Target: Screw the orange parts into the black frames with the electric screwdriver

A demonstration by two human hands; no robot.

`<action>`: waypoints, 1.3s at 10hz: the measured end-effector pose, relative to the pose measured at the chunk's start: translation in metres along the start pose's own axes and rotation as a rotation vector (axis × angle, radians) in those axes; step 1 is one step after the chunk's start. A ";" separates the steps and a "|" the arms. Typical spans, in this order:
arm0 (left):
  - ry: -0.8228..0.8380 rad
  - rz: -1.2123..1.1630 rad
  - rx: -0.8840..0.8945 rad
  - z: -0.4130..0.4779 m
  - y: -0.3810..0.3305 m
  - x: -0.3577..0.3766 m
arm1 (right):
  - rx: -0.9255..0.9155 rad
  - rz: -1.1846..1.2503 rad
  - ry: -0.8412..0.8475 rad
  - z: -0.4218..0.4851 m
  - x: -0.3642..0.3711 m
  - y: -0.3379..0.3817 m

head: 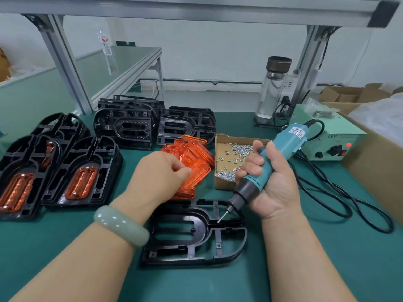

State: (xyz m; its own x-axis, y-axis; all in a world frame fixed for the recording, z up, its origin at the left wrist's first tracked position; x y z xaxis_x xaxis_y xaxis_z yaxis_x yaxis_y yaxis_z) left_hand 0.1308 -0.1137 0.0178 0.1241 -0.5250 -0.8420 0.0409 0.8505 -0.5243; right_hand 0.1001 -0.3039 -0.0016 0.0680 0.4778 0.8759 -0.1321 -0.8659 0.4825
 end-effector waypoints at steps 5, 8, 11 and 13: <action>0.363 -0.835 -0.229 -0.032 0.012 -0.006 | 0.084 0.028 0.100 -0.003 0.002 -0.004; 0.350 -0.870 -0.198 -0.036 0.005 -0.005 | 0.199 0.089 0.256 -0.008 0.010 -0.014; 0.420 -1.196 -0.271 -0.041 0.001 0.006 | 0.181 0.078 0.186 -0.006 0.006 -0.014; 0.297 -1.362 -0.304 -0.041 -0.001 0.010 | 0.185 0.050 0.192 -0.006 0.006 -0.017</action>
State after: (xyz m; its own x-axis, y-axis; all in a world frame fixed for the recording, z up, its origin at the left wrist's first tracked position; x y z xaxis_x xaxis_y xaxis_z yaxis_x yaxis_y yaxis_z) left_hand 0.0914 -0.1213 0.0049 -0.0487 -0.9327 0.3574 -0.2578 -0.3340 -0.9066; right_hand 0.0969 -0.2860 -0.0047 -0.1256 0.4375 0.8904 0.0534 -0.8932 0.4464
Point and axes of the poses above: each hand's wrist, its own z-axis towards the middle knuckle, its own x-axis out of the palm, y = z × x, the point moved 3 cm from there along z, towards the middle knuckle, and after that the axes turned 5 degrees about -x, right-handed, at the moved point
